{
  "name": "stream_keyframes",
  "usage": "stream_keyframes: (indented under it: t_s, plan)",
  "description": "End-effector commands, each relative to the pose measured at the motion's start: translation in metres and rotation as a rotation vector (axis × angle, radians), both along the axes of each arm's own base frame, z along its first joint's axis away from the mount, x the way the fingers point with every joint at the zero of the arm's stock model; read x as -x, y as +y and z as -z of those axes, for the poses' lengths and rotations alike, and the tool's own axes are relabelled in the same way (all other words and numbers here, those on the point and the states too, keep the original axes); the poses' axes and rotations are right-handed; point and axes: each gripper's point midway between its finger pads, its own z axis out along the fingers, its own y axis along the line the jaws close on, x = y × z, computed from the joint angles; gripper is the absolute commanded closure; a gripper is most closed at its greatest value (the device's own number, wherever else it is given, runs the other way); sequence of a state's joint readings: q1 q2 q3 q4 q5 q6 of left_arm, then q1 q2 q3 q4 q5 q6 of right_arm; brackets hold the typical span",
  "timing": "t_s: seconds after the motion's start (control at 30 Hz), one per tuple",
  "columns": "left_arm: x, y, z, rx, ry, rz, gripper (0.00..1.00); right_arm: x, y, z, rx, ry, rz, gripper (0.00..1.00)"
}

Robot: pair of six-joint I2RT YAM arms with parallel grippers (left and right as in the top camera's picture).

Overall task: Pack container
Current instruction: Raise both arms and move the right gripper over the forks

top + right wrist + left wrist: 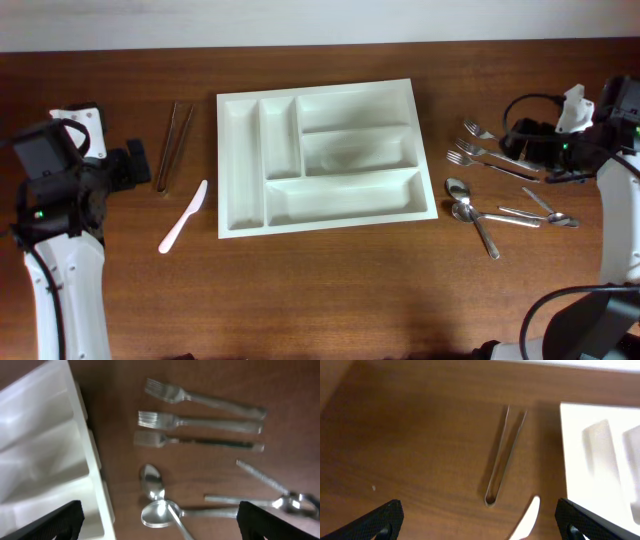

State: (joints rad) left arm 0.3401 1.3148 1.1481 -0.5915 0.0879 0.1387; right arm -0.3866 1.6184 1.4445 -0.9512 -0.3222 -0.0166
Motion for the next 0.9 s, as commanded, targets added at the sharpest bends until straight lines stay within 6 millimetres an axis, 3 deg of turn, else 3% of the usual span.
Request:
stream_keyframes:
  t_s: [0.0,0.13,0.23,0.53,0.87]
  plan:
    - [-0.004,0.004,0.009,-0.015,0.047,0.017,0.01,-0.013,-0.005,-0.021,0.046,-0.073,-0.031,0.01]
    - [-0.006,0.003,0.022,0.007,0.081,0.025,0.01,-0.018,-0.028,-0.034,0.166,-0.071,0.006,0.01]
    - [-0.008,-0.001,0.027,0.026,0.087,0.041,0.01,-0.014,-0.037,-0.028,0.199,-0.020,0.030,0.01]
    - [-0.012,-0.012,0.026,0.074,0.071,0.088,0.01,0.016,-0.024,0.050,0.075,0.303,-0.001,0.01]
    - [-0.012,-0.014,0.026,0.081,0.069,0.096,0.01,0.017,0.014,0.085,0.106,0.425,-0.168,0.03]
